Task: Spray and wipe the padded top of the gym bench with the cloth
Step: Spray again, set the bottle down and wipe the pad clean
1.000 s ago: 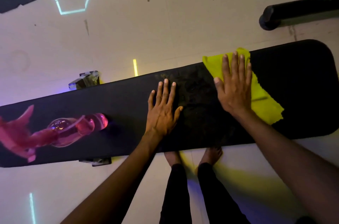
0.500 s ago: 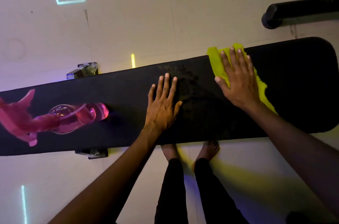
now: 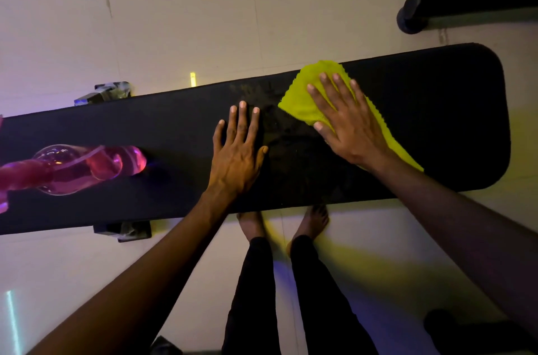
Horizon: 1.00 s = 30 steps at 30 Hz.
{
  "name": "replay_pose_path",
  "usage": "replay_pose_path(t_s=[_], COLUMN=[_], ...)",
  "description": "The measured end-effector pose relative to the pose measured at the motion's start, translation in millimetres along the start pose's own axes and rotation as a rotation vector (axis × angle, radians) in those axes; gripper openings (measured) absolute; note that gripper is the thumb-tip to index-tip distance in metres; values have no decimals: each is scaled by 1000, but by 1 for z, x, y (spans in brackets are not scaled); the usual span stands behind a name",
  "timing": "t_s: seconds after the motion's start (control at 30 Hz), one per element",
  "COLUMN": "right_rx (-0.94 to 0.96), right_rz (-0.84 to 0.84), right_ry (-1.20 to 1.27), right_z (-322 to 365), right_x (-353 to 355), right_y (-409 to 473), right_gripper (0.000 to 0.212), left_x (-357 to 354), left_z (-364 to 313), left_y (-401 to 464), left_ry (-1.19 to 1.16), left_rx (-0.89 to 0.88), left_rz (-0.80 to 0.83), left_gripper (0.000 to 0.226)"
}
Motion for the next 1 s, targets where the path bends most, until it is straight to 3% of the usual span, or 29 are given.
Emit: replay_pose_path(t_s=[0.17,0.27,0.4,0.53,0.63,0.77,0.87,1.0], right_rx=[-340,-420,-350,-205,-426,-683,-605,-304], right_rz=[-33,-3,23,-5,-52,-55,-14,-8], right_ry=[15,39,56,51,39,13,9,-19], right_z=[-10,24,58,22,-16,3,37,40], right_x=[0,-10,-18,-12,-7,-8,-17,-19], right_y=[-73,-117,-119,-84,-96,-145,-142,-101], right_gripper=[70,70,71,72,73,75,76,75], left_x=[-2,-1,-2,-3,-5,-3,-3,-3], left_z=[1,0,0,2,2,1,-1,-1], left_y=[-2,-2,-3,-2,-2,-2,-3,-4], left_ry=[-2,9,10,1,-10,-17,-7,8], left_rx=[1,10,13,-5,-5,3,11,0], left_rz=[30,31,27,22,43,48,51,39], left_gripper=[72,73,73,73,74,74,74,74])
Point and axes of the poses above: each hand's wrist, its own y-axis towards the middle knuckle, its own x-axis out of the back of the hand, z = x × y, the point moved 10 cm from there along y, towards the middle knuckle, and after that the axes turned 5 degrees about -z, right-handed, at the moved point
